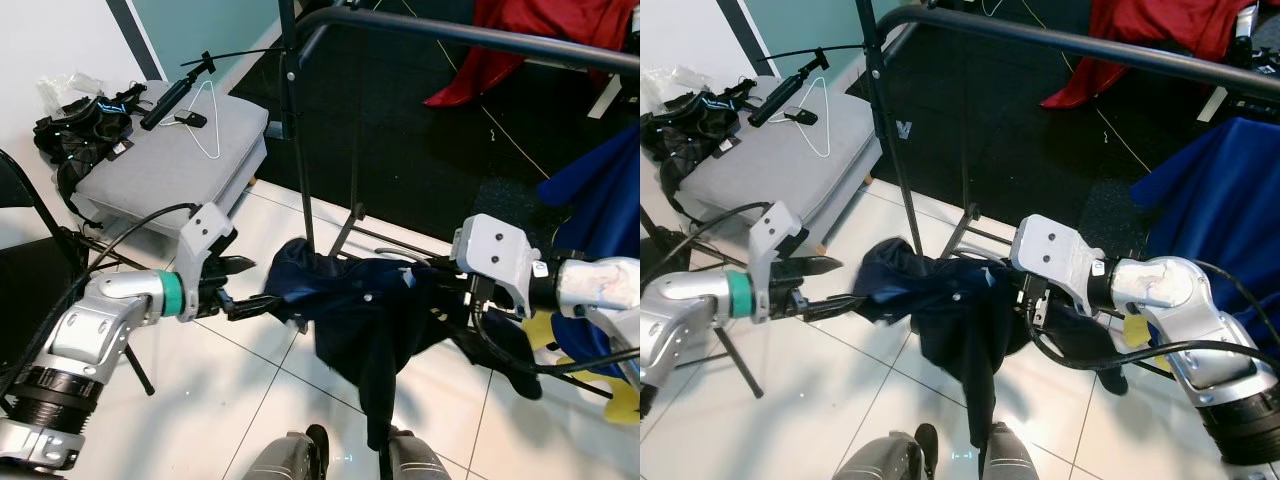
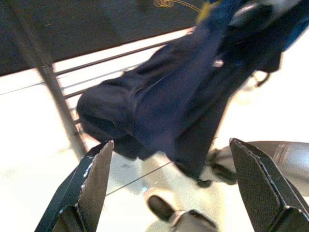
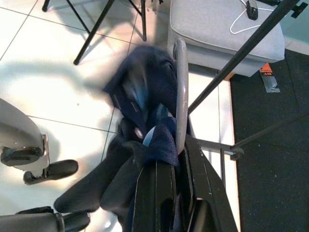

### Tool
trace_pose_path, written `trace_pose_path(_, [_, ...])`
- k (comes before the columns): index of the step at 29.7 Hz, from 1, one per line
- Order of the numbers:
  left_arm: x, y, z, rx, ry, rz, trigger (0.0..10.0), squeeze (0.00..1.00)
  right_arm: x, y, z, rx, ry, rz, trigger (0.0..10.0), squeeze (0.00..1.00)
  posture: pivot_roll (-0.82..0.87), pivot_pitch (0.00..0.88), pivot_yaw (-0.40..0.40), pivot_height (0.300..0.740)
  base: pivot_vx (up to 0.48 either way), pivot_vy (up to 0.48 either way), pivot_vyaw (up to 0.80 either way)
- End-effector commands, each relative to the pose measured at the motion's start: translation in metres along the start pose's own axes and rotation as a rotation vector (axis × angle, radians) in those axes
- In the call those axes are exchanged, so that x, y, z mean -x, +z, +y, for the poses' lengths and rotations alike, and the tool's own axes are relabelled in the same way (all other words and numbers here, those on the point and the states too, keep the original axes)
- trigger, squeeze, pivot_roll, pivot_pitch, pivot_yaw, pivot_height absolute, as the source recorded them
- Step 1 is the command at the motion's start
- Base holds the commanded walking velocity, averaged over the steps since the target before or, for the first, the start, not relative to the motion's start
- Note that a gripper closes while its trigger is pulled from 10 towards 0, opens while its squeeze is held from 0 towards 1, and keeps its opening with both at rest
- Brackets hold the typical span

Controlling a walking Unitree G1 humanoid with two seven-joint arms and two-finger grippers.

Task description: Hang hanger

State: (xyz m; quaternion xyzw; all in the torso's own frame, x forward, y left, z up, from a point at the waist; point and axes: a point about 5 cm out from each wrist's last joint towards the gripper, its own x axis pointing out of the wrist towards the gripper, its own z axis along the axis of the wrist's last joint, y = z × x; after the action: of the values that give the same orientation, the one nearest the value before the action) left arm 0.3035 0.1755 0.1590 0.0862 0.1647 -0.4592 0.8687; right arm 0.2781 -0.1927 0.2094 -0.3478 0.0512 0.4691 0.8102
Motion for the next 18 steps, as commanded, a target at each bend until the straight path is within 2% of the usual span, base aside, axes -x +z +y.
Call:
trace_pose_path(1, [-0.003, -0.001, -0.008, -0.049, -0.023, 0.015, 10.0, 0.0, 0.001, 0.005, -0.003, 0.032, -0.003, -0.018, 0.0, 0.0, -0.14, 0.138, 0.164, 0.74, 0.0, 0.0, 0.0])
trace_pose_path(3, [-0.003, -0.001, -0.008, -0.049, -0.023, 0.015, 10.0, 0.0, 0.001, 0.005, -0.003, 0.032, -0.003, -0.018, 0.0, 0.0, -0.14, 0.138, 0.164, 0.74, 0.0, 0.0, 0.0])
trace_pose_path(4, [-0.008, 0.006, -0.016, -0.093, -0.063, -0.007, 10.0, 1.0, 0.001, 0.006, -0.002, 0.033, 0.0, -0.018, 0.0, 0.0, -0.15, 0.141, 0.168, 0.74, 0.0, 0.0, 0.0])
trace_pose_path(5, [-0.008, 0.013, -0.025, -0.14, -0.145, -0.029, 10.0, 1.0, 0.002, 0.007, -0.003, 0.037, 0.0, -0.017, 0.0, 0.0, -0.15, 0.141, 0.171, 0.74, 0.0, 0.0, 0.0])
trace_pose_path(6, [-0.008, 0.013, -0.025, -0.14, -0.145, -0.029, 10.0, 1.0, 0.002, 0.007, -0.003, 0.037, 0.0, -0.017, 0.0, 0.0, -0.15, 0.141, 0.171, 0.74, 0.0, 0.0, 0.0])
trace_pose_path(7, [-0.007, 0.018, -0.028, -0.226, -0.178, -0.032, 10.0, 1.0, 0.003, 0.008, -0.004, 0.042, 0.001, -0.018, 0.0, 0.0, -0.16, 0.143, 0.173, 0.74, 0.0, 0.0, 0.0])
trace_pose_path(8, [-0.007, 0.018, -0.028, -0.226, -0.178, -0.032, 10.0, 1.0, 0.003, 0.008, -0.004, 0.042, 0.001, -0.018, 0.0, 0.0, -0.16, 0.143, 0.173, 0.74, 0.0, 0.0, 0.0])
trace_pose_path(9, [-0.007, 0.029, -0.03, -0.264, -0.208, -0.072, 10.0, 0.0, 0.004, 0.01, -0.006, 0.052, 0.002, -0.022, 0.0, 0.0, -0.16, 0.143, 0.173, 0.74, 0.0, 0.0, 0.0])
trace_pose_path(10, [-0.008, 0.04, -0.032, -0.297, -0.227, -0.115, 10.0, 0.0, 0.003, 0.013, -0.007, 0.058, 0.008, -0.03, 0.0, 0.0, -0.15, 0.139, 0.171, 0.74, 0.0, 0.0, 0.0])
trace_pose_path(12, [-0.008, 0.04, -0.032, -0.297, -0.227, -0.115, 10.0, 0.0, 0.003, 0.013, -0.007, 0.058, 0.008, -0.03, 0.0, 0.0, -0.15, 0.139, 0.171, 0.74, 0.0, 0.0, 0.0])
trace_pose_path(13, [-0.013, 0.049, -0.036, -0.325, -0.252, -0.152, 10.0, 0.0, 0.002, 0.016, -0.008, 0.069, 0.018, -0.042, 0.0, 0.0, -0.15, 0.138, 0.17, 0.74, 0.0, 0.0, 0.0])
trace_pose_path(18, [-0.02, 0.051, -0.042, -0.353, -0.285, -0.159, 10.0, 0.0, 0.001, 0.02, -0.008, 0.078, 0.029, -0.057, 0.0, 0.0, -0.15, 0.137, 0.167, 0.74, 0.0, 0.0, 0.0])
